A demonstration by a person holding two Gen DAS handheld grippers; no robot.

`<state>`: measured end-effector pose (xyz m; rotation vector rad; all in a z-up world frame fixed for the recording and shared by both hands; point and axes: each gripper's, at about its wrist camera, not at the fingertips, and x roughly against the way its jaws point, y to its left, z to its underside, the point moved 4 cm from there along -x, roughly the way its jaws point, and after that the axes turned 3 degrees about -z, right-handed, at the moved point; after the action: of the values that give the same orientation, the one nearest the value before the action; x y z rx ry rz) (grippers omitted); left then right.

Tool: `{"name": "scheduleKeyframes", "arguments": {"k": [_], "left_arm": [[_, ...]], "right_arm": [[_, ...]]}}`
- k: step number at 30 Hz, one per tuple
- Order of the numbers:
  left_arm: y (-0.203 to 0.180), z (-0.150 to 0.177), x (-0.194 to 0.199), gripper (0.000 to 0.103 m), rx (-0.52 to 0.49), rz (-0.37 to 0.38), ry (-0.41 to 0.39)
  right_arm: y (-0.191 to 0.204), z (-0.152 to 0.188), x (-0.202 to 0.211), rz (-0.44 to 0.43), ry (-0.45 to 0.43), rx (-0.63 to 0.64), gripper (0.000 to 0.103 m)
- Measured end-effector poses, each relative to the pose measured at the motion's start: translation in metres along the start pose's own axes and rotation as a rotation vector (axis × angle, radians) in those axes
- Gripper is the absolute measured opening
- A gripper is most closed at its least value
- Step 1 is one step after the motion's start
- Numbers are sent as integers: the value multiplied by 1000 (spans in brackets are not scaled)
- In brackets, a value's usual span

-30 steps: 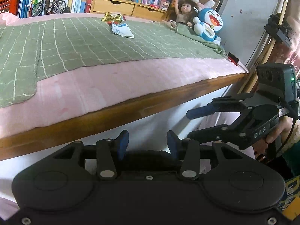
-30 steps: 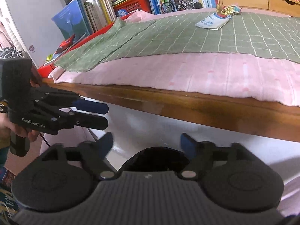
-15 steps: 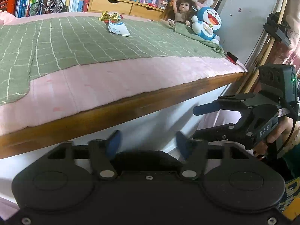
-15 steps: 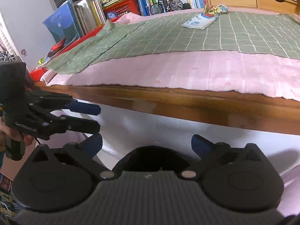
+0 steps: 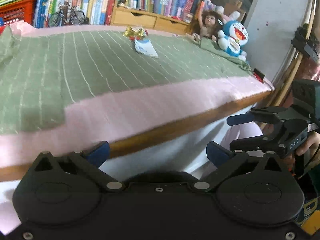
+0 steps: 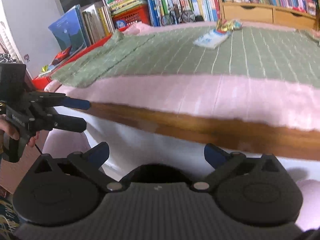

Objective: Collect trash
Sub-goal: 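Raise both tools back over the remaining trash on the cloth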

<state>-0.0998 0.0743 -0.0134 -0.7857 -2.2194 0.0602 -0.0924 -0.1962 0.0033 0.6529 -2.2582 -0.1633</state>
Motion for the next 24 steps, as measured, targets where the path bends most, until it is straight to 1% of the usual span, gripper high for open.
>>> {"name": "scheduleKeyframes", "arguments": {"k": [3,8,12,16,18,20,24], "left_arm": [[5,-13,9,103,14,14,-35],[9,-41,16,103,7,-16,-106],[16,-64,11,103,46,-13,-144],[22,-84,-2,103,54,-38,-158],[22,-92,-8,103,44,-42,-169],[23,-98,-14,103,36,-38,-183],[30,-103,-26,103,32,-28,-174]], "right_arm": [[-4,-13,5,10,-33,9,103],[-12,-40,6,21,-90,22,103],[-16,-65,0,31,-126,40,103],[-24,-89,-13,58,-150,41,103],[-32,-100,-23,96,-160,12,103],[-41,-113,-34,148,-175,-47,103],[-57,-141,-64,230,-217,-168,103]]}}
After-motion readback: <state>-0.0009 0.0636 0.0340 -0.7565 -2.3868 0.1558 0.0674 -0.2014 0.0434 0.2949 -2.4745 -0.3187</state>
